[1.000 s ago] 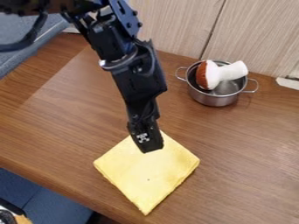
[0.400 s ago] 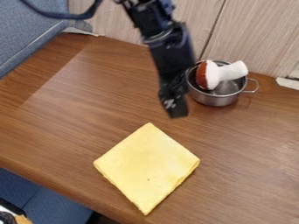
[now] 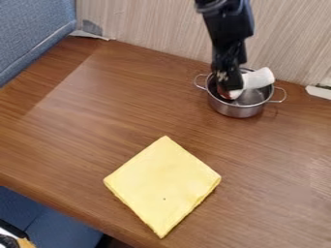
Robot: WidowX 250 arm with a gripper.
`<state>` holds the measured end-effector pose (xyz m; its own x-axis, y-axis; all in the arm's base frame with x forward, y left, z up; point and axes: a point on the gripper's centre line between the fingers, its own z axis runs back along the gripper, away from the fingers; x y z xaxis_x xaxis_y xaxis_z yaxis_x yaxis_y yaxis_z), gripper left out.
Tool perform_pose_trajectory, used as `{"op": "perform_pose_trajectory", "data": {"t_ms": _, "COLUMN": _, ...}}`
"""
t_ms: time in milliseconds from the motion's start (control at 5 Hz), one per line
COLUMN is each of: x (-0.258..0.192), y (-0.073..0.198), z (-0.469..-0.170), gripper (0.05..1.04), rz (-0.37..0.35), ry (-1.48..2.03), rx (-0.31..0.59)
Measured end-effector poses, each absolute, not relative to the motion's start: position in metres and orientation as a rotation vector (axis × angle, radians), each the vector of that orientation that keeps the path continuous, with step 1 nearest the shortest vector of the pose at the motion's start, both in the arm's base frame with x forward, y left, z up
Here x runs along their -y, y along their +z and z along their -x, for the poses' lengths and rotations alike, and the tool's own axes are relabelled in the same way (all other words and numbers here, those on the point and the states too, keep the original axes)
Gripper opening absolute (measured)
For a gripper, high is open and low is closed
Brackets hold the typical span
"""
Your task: Take the white thing out of the silver pot and put it to the left side of the yellow cloth
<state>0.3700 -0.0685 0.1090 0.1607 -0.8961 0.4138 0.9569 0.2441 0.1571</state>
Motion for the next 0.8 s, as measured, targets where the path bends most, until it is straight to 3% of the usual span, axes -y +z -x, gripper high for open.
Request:
{"op": "perform_pose_trajectory", "data": {"t_ms": 200, "x": 0.075, "y": 0.109, "z": -0.392, "gripper": 0.999, "rz": 0.138, "ry": -1.351, "rx": 0.511}}
{"op": "perform_pose_trajectory", "data": {"t_ms": 800, "x": 0.086, "y": 0.068, "z": -0.428, "gripper": 0.999, "rz": 0.134, "ry": -1.374, "rx": 0.469}}
